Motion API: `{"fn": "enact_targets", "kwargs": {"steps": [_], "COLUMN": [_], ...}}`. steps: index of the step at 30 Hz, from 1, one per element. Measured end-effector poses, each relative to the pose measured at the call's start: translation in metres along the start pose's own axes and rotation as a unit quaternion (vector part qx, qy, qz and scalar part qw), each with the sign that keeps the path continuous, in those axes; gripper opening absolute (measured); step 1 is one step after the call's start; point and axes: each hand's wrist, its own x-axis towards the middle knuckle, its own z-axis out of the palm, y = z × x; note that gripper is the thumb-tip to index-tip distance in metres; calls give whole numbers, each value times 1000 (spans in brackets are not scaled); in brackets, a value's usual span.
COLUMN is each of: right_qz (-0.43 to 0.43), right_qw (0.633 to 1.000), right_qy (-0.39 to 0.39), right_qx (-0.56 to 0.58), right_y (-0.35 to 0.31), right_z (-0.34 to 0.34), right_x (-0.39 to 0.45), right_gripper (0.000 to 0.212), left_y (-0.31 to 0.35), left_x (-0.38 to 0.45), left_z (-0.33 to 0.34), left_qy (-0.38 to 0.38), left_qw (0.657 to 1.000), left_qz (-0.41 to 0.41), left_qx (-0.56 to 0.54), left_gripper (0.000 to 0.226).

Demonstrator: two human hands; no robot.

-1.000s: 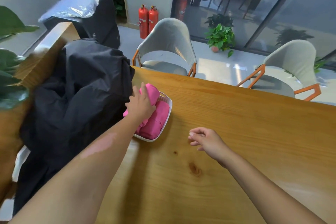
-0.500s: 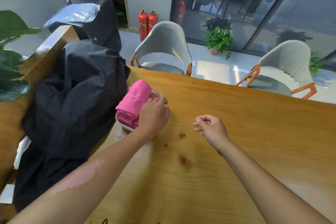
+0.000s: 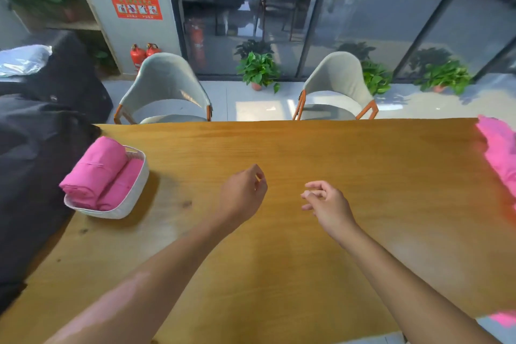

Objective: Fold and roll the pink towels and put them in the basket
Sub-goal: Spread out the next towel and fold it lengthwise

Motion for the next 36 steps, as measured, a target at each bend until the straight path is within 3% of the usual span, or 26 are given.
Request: {"fn": "enact_targets", "kwargs": {"steps": [15, 26, 36], "right_qz": [55, 141, 229], "right_qw": [992, 975, 954], "right_qy": [115, 163, 190], "right_qx": [15, 51, 20], "right_y": [168, 256, 351], "right_z": [-285, -396, -485], "right_x": [-35, 9, 55], "right_gripper": [13, 17, 11], "left_y": [286, 399, 471], "left_x": [-8, 47, 105], "left_z": [185, 296, 380], "left_qy": [-148, -255, -314], "left_qw": [986, 955, 939], "left_qz": [65, 148, 130], "left_qx": [-33, -31, -41], "left_gripper": [13, 17, 16]}}
